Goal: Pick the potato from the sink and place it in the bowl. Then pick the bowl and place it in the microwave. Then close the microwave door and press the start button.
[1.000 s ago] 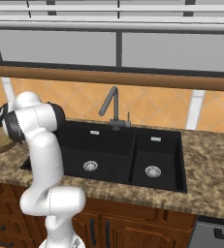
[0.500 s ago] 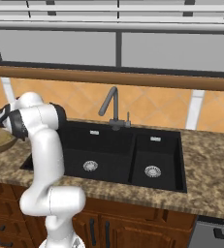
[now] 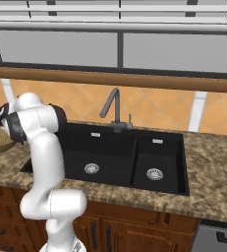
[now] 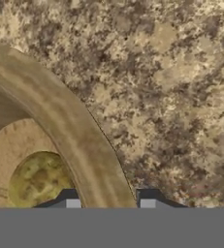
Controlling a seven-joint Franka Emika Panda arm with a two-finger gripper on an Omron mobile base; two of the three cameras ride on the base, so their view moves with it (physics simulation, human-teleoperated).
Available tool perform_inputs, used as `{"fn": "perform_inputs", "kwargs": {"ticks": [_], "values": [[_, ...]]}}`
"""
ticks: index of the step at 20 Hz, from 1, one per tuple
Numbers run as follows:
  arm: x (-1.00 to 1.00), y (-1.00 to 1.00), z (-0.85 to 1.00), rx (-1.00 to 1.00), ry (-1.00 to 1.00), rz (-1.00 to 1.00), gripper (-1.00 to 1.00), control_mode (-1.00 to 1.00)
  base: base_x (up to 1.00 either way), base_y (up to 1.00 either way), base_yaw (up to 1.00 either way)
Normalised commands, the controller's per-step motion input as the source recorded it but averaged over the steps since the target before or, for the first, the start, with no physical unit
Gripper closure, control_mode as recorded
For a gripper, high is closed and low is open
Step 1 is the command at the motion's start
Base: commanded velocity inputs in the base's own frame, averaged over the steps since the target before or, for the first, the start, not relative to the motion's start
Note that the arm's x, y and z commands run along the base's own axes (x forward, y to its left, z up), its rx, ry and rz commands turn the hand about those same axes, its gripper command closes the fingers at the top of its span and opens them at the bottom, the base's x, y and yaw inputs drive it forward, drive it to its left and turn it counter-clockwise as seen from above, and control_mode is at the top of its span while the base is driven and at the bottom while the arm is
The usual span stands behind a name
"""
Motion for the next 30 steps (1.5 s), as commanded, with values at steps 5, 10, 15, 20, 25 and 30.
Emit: {"fn": "perform_inputs", "kwargs": {"ticks": [5,10,15,20,25,30], "values": [[-0.44,-0.66,0.6,0.12,-0.01,-0.02,1.0,-1.0,0.0,0.0,0.0],[-0.45,-0.64,0.7,0.04,0.0,-0.11,1.0,-1.0,0.0,0.0,0.0],[-0.4,-0.59,0.6,0.0,0.01,-0.21,1.0,-1.0,0.0,0.0,0.0],[-0.27,-0.64,0.56,0.0,0.09,-0.37,1.0,-1.0,0.0,0.0,0.0],[-0.39,-0.87,0.55,0.0,0.08,-0.43,1.0,-1.0,0.0,0.0,0.0],[-0.47,-0.91,0.48,0.0,0.04,-0.44,1.0,-1.0,0.0,0.0,0.0]]}}
